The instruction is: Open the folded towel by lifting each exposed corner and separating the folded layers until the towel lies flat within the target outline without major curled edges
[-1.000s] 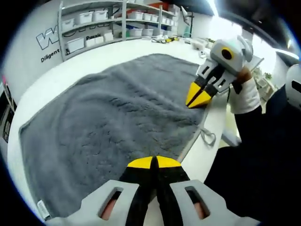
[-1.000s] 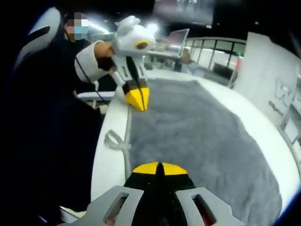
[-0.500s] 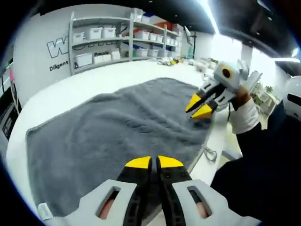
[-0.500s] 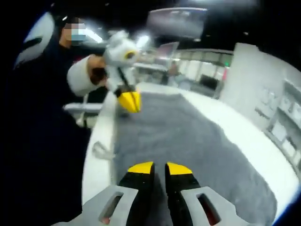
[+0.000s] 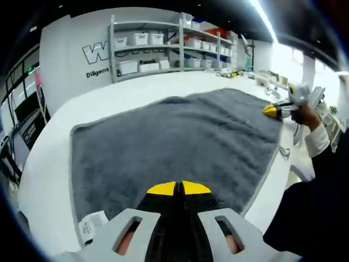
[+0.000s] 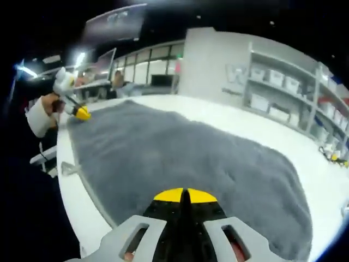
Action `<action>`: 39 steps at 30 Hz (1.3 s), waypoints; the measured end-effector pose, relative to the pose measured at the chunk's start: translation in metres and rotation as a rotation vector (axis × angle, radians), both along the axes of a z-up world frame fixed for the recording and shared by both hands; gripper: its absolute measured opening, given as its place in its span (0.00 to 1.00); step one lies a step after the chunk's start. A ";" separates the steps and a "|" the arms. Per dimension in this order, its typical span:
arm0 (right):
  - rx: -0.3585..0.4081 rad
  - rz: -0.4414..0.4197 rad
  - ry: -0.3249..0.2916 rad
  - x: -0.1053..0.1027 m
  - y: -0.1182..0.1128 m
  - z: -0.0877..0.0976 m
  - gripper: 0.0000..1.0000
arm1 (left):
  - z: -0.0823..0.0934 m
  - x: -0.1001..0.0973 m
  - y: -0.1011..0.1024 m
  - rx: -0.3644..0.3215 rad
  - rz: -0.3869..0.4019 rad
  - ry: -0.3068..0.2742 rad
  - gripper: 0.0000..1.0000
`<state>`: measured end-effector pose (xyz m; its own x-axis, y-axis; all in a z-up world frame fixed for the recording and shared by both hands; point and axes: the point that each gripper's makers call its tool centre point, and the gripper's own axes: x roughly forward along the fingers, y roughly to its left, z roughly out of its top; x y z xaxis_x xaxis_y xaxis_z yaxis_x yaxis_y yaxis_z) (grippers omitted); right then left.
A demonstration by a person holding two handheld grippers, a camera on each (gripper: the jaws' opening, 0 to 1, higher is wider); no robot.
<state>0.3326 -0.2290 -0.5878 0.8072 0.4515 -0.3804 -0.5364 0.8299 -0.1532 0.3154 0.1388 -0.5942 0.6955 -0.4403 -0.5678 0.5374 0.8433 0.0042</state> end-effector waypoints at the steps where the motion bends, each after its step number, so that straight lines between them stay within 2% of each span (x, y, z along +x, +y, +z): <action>1: -0.006 -0.044 -0.011 0.002 -0.006 0.002 0.00 | -0.002 -0.001 0.002 0.005 0.002 0.006 0.01; 5: -0.061 -0.178 -0.001 0.008 -0.036 -0.005 0.00 | -0.008 -0.004 0.012 0.030 0.025 0.011 0.01; 12: -0.121 -0.250 -0.004 0.001 -0.057 -0.004 0.00 | -0.007 -0.010 0.020 0.010 0.048 0.003 0.01; 14: -0.161 -0.314 0.017 -0.002 -0.076 -0.007 0.00 | -0.005 -0.011 0.026 0.035 0.069 -0.001 0.01; 18: -0.164 -0.354 0.027 -0.008 -0.100 -0.009 0.00 | -0.006 -0.015 0.036 0.113 0.083 -0.014 0.01; 21: -0.183 -0.395 0.059 -0.013 -0.120 -0.014 0.00 | -0.006 -0.018 0.038 0.110 0.094 -0.010 0.01; 24: -0.165 -0.388 0.052 -0.014 -0.121 -0.014 0.00 | -0.007 -0.021 0.039 0.109 0.099 -0.015 0.01; 30: -0.195 -0.355 0.068 -0.019 -0.120 -0.015 0.00 | -0.007 -0.027 0.042 0.120 0.108 -0.029 0.00; 39: -0.175 -0.314 0.090 -0.030 -0.118 -0.015 0.00 | -0.006 -0.035 0.049 0.092 0.188 -0.089 0.00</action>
